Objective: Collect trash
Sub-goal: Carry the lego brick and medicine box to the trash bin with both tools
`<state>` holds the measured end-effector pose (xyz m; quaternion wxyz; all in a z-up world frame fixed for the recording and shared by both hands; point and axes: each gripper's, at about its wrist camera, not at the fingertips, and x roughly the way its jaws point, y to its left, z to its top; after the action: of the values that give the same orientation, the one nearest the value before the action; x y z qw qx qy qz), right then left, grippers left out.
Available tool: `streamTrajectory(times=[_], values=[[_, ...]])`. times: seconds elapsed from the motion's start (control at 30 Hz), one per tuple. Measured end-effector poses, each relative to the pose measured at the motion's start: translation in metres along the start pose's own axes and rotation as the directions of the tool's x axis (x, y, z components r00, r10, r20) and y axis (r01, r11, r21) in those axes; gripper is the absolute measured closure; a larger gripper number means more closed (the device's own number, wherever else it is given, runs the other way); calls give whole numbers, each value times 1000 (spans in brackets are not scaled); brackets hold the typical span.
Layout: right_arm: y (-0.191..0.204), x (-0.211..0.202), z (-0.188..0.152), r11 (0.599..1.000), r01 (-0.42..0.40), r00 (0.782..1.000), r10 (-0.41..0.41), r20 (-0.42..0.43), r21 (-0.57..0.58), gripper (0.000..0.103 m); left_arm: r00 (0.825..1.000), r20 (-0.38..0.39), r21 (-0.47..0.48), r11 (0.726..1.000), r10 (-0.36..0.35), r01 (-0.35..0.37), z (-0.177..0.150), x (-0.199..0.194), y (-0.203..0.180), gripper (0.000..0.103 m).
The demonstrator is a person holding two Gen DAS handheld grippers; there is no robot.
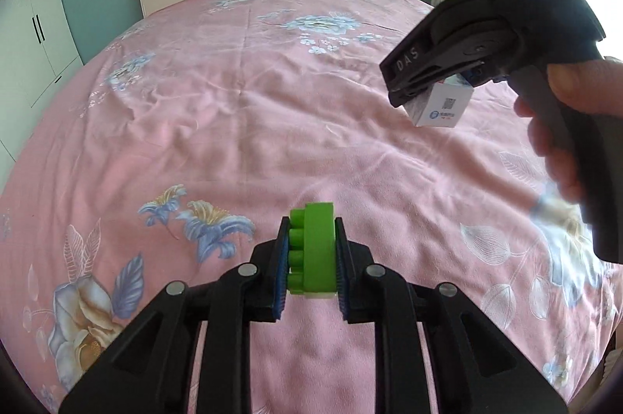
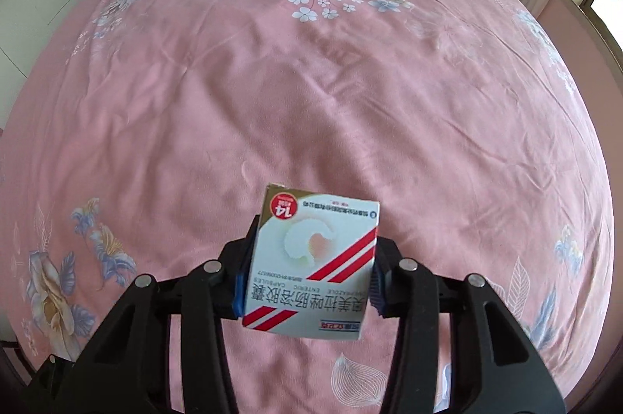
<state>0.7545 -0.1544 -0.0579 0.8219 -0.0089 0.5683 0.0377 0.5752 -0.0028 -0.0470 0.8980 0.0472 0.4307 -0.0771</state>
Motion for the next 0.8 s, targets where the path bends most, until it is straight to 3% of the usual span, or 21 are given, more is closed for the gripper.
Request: streamTrajectory(times=[0.27,0.37,0.53,0.8], values=[[-23,-158,-79,994,27,983,-7,184,-105,56,984,84,5,987,157,-158,23,-133,-2,80],[-26,-220,-121,991,15,969,18,245,-133,56,979,119,5,985,168,-170,23,-185,-6,80],[-24,-303,-187,978,40,948,28,318,-207,56,943,214,89,957,253,-277,12,-268,-35,80],[-10,-396,-290,947,100,914,33,403,-304,56,934,282,162,949,219,-271,-34,-361,-68,80]])
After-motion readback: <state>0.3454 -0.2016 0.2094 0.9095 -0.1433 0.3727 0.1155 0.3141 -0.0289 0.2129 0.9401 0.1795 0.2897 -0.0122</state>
